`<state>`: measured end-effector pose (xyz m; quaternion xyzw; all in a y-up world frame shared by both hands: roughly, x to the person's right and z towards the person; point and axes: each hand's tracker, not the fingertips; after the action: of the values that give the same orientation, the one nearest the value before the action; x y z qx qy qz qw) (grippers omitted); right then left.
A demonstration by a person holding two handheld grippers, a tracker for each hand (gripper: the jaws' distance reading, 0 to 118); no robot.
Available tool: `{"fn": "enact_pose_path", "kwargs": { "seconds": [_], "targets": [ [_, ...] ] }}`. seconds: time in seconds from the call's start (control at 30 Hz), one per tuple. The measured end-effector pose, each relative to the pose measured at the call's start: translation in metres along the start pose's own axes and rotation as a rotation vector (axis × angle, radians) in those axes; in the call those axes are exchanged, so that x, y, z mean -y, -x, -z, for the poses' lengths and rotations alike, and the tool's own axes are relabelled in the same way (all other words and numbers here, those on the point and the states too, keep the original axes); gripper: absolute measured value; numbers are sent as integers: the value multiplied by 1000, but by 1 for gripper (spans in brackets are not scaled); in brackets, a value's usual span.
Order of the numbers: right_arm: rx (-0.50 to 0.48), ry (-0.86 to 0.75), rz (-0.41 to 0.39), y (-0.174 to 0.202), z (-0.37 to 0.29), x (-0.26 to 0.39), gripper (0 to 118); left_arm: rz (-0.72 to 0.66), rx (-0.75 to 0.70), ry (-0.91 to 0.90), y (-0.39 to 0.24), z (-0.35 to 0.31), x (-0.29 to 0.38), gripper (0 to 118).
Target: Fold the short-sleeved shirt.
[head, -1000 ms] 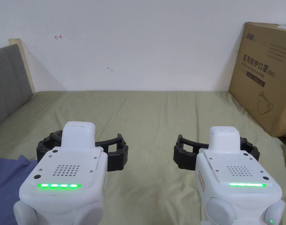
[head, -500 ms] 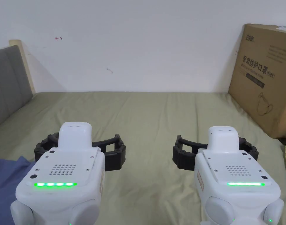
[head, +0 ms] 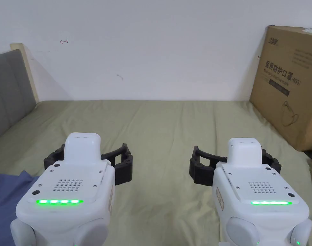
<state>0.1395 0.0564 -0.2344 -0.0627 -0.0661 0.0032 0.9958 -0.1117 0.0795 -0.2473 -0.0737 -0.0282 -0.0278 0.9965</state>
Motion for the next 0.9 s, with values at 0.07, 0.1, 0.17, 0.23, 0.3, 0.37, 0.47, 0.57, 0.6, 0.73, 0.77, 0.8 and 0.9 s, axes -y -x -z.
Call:
{"fn": "enact_pose_path", "kwargs": {
  "seconds": [0.07, 0.1, 0.17, 0.23, 0.3, 0.37, 0.47, 0.57, 0.6, 0.73, 0.77, 0.8, 0.9],
  "targets": [
    [1, -13, 2, 0, -2, -1, 66, -12, 16, 0, 1, 0, -1, 58],
    [1, -10, 6, -1, -2, -2, 66, -11, 24, -2, 1, 0, 0, 58],
    [-8, 4, 20, -3, -1, -2, 23, 0, 22, -9, 0, 0, 3, 21],
    [-41, 9, 55, -6, -2, 0, 8, 4, 17, -23, -1, -2, 5, 0],
    [-22, 1, 79, -6, -3, 2, 0, -25, 83, -6, 3, 0, 4, 0],
    [-29, 19, 77, -5, -2, 2, 0, -10, 49, -2, 2, 1, 4, 0],
    [-23, 42, 62, -3, 2, 5, 0, -18, 38, -4, 4, 1, 6, 0],
    [-56, 56, 91, -1, 4, 4, 0, -39, 21, -1, 10, 1, 7, 0],
    [-52, 53, 82, 3, 5, 3, 0, -34, 10, 5, 13, 0, 6, 0],
    [-125, 59, 69, 24, 13, -2, 0, -40, -54, 23, 38, -5, 5, 0],
    [-153, 64, 70, 32, 15, -3, 0, -52, -75, 23, 46, -7, 5, 0],
    [-182, 70, 68, 41, 18, -3, 0, -63, -99, 25, 55, -10, 5, 0],
    [-287, 95, 30, 72, 25, -2, 0, -76, -190, 32, 85, -24, 6, 0]
  ]
}}
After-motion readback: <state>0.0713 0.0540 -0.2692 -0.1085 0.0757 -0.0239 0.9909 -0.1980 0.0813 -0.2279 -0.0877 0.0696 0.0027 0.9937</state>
